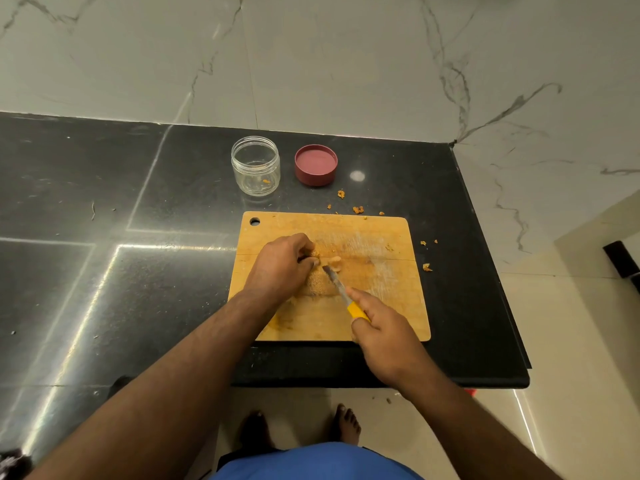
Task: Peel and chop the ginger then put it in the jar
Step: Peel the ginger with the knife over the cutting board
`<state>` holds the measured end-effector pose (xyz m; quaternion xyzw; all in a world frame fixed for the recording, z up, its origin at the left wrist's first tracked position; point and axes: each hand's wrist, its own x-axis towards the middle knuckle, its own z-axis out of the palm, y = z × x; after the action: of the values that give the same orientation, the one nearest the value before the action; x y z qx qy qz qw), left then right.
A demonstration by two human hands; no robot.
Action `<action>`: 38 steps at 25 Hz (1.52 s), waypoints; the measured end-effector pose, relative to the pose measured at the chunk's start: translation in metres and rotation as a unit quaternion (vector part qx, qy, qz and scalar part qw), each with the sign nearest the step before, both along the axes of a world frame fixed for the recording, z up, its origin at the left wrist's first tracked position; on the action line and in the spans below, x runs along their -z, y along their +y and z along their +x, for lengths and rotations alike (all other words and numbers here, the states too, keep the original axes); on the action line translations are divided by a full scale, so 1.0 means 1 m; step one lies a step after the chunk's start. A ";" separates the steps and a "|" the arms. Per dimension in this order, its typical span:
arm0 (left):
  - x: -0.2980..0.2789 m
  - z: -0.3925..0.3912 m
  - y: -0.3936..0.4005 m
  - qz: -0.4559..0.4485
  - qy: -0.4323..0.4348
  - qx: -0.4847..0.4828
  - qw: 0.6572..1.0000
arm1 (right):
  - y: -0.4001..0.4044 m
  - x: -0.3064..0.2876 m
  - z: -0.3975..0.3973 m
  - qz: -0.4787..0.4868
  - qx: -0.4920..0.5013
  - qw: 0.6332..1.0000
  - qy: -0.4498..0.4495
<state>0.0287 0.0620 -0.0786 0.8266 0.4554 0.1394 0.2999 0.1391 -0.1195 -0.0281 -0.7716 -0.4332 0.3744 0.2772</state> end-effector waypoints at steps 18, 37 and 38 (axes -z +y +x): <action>0.003 -0.002 -0.002 -0.007 -0.027 -0.008 1.000 | 0.036 0.001 -0.012 0.009 -0.088 0.982 -0.168; -0.001 -0.001 0.002 -0.007 -0.011 -0.002 1.000 | 0.042 0.002 -0.011 -0.002 -0.125 0.977 -0.173; 0.000 -0.001 0.003 -0.004 -0.010 0.001 1.000 | 0.047 0.001 -0.010 -0.002 -0.130 0.975 -0.178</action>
<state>0.0275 0.0647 -0.0785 0.8243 0.4524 0.1454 0.3076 0.1291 -0.0728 -0.0296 -0.7634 -0.5718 0.2644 0.1426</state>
